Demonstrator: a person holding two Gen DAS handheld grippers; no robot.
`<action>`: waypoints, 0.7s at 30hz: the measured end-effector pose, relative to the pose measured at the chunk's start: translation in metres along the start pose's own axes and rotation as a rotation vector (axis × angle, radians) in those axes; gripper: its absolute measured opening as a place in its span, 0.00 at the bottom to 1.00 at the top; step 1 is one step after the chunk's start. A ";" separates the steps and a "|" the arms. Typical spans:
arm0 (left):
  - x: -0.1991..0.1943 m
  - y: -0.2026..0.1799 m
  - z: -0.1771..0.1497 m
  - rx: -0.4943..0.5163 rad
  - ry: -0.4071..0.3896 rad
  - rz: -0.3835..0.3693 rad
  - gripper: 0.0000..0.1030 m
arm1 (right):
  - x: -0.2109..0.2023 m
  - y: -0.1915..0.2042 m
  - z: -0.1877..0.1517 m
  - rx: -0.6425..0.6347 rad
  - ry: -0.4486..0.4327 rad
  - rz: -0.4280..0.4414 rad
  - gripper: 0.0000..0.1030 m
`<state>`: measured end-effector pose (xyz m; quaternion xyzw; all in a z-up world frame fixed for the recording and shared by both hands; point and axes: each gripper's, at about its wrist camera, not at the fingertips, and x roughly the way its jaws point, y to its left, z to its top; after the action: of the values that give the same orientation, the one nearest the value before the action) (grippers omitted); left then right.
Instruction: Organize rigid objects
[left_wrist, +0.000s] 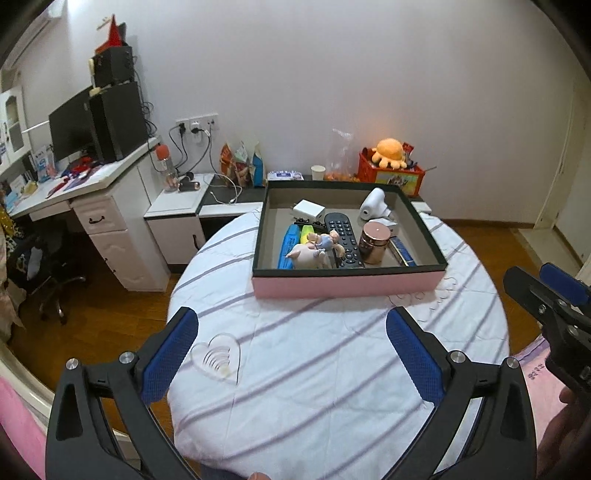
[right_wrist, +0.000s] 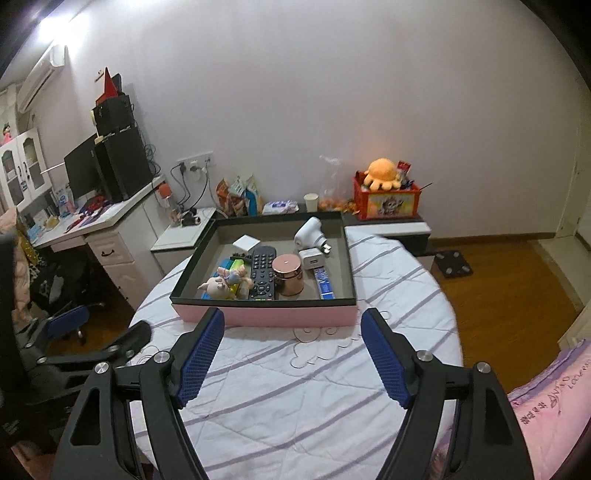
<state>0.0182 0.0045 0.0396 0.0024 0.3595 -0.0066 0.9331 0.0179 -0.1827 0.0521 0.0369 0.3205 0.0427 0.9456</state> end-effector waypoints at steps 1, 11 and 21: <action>-0.007 0.000 -0.004 -0.004 -0.005 -0.002 1.00 | -0.007 0.000 -0.003 -0.001 -0.010 -0.006 0.77; -0.048 -0.008 -0.026 0.003 -0.034 -0.014 1.00 | -0.048 0.000 -0.026 0.001 -0.027 -0.016 0.78; -0.057 -0.007 -0.028 -0.006 -0.052 -0.005 1.00 | -0.048 0.005 -0.032 0.008 -0.021 -0.032 1.00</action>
<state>-0.0428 -0.0017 0.0574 -0.0015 0.3351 -0.0079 0.9421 -0.0399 -0.1817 0.0563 0.0359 0.3114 0.0257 0.9493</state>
